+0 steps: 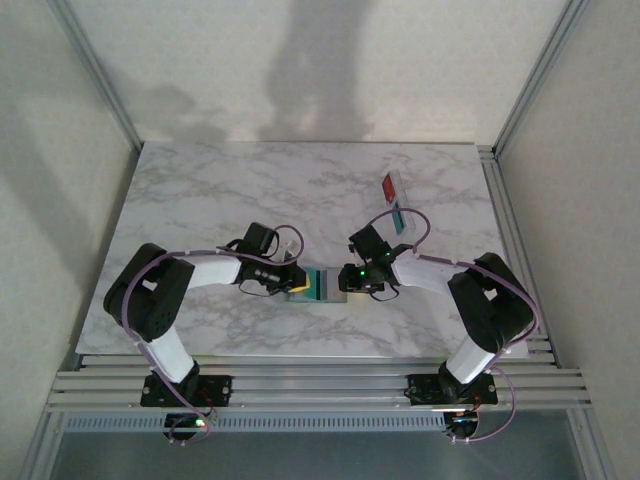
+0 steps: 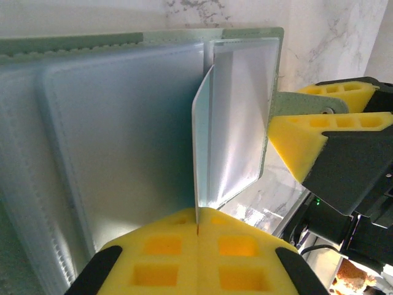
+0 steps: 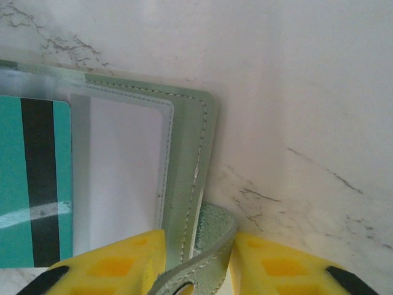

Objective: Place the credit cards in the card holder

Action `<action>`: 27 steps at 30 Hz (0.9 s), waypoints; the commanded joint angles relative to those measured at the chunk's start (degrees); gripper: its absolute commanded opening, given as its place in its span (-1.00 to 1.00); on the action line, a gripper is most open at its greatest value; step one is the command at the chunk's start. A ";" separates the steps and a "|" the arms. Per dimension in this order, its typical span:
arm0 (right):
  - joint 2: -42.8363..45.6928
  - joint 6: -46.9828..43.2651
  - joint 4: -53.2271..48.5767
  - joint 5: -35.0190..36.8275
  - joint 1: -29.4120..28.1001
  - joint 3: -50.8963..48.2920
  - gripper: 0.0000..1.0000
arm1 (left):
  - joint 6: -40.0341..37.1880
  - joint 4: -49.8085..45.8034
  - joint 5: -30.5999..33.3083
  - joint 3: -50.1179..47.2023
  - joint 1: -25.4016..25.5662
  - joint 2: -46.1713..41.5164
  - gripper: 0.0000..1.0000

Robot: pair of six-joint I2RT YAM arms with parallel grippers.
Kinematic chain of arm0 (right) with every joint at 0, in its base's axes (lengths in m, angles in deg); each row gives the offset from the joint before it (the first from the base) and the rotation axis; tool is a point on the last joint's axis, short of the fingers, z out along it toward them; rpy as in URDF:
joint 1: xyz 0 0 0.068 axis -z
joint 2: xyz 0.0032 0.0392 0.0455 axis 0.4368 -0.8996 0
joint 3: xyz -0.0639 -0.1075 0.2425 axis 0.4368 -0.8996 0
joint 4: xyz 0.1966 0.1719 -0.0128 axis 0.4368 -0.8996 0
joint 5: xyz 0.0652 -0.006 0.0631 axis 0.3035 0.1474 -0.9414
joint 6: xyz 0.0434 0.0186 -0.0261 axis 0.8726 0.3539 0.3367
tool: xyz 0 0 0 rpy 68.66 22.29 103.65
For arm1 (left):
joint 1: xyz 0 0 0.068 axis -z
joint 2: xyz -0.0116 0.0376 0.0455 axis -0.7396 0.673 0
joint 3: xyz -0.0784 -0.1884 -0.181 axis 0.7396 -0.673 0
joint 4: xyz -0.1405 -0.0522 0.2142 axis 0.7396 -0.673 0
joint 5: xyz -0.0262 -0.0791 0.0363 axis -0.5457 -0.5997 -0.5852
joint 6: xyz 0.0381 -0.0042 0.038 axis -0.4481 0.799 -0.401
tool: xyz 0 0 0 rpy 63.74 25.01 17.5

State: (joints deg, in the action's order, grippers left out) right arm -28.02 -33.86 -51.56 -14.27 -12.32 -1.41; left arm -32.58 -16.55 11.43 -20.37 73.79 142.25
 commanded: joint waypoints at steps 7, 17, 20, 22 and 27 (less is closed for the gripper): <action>-1.05 0.71 3.45 -3.88 -0.46 -1.41 -0.31 | 0.71 0.21 0.02 1.08 -0.41 0.67 -1.00; -0.25 0.90 5.61 -4.07 -0.50 -3.05 -0.28 | 3.33 3.05 -1.13 -0.64 -0.42 -0.78 -1.00; -0.82 0.68 5.61 -4.48 -0.50 -2.61 -0.29 | 3.18 2.71 0.01 -0.63 -0.42 -0.61 -1.00; -0.48 0.79 5.74 -4.44 -0.46 -2.88 -0.33 | 2.95 1.92 1.73 -0.31 -0.51 -0.50 -1.00; -0.73 0.20 4.88 -4.06 -0.48 -2.42 -0.38 | 1.25 -1.30 6.40 0.06 -0.51 -2.51 -1.00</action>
State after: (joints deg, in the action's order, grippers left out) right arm -27.28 -33.69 -49.00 -15.19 -11.95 -3.18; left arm -30.13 -15.43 13.86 -20.33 73.74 141.88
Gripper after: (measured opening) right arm 0.312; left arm 0.033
